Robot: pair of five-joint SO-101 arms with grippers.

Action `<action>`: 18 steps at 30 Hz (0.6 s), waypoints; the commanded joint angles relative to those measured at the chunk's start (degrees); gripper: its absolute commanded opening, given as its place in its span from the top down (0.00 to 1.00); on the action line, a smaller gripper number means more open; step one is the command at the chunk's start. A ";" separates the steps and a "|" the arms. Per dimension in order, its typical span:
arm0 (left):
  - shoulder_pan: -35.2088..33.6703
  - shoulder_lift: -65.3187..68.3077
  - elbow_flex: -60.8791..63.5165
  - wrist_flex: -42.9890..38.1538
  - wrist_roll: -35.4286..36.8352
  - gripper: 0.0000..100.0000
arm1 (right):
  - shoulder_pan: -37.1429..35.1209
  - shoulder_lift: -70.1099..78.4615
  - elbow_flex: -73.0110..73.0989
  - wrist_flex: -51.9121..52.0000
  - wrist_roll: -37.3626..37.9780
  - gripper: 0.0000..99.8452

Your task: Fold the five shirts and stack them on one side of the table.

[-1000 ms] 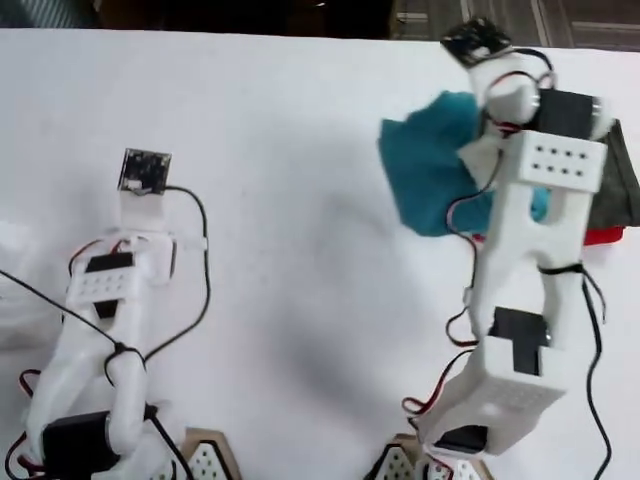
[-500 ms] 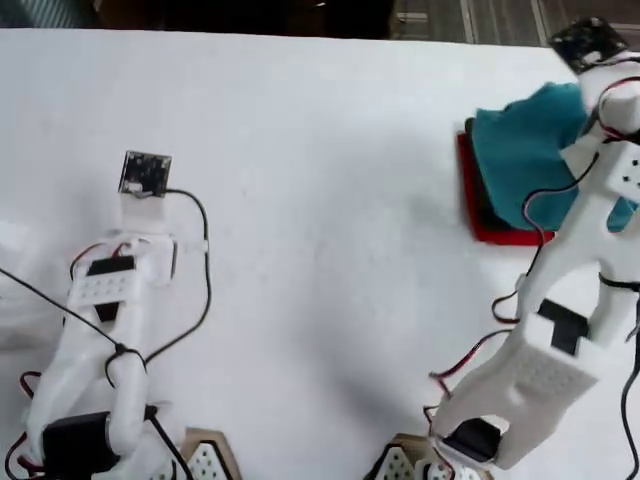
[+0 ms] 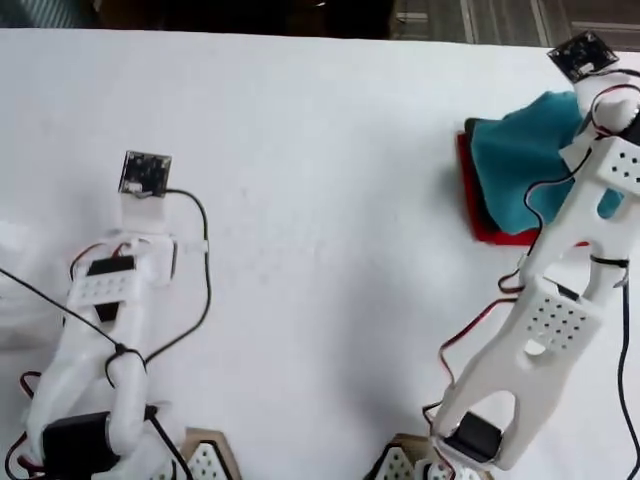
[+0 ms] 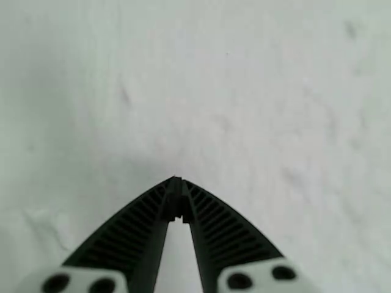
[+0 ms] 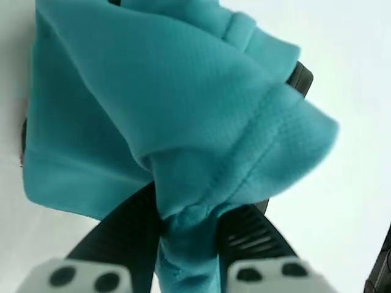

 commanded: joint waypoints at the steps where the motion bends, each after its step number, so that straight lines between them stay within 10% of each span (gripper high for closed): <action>1: -0.26 -0.26 0.66 -1.58 0.70 0.97 | 1.19 1.80 -2.81 -4.26 0.44 0.98; 18: 1.05 -0.26 1.45 -2.55 0.35 0.97 | 5.32 9.80 -2.46 -18.24 0.18 0.97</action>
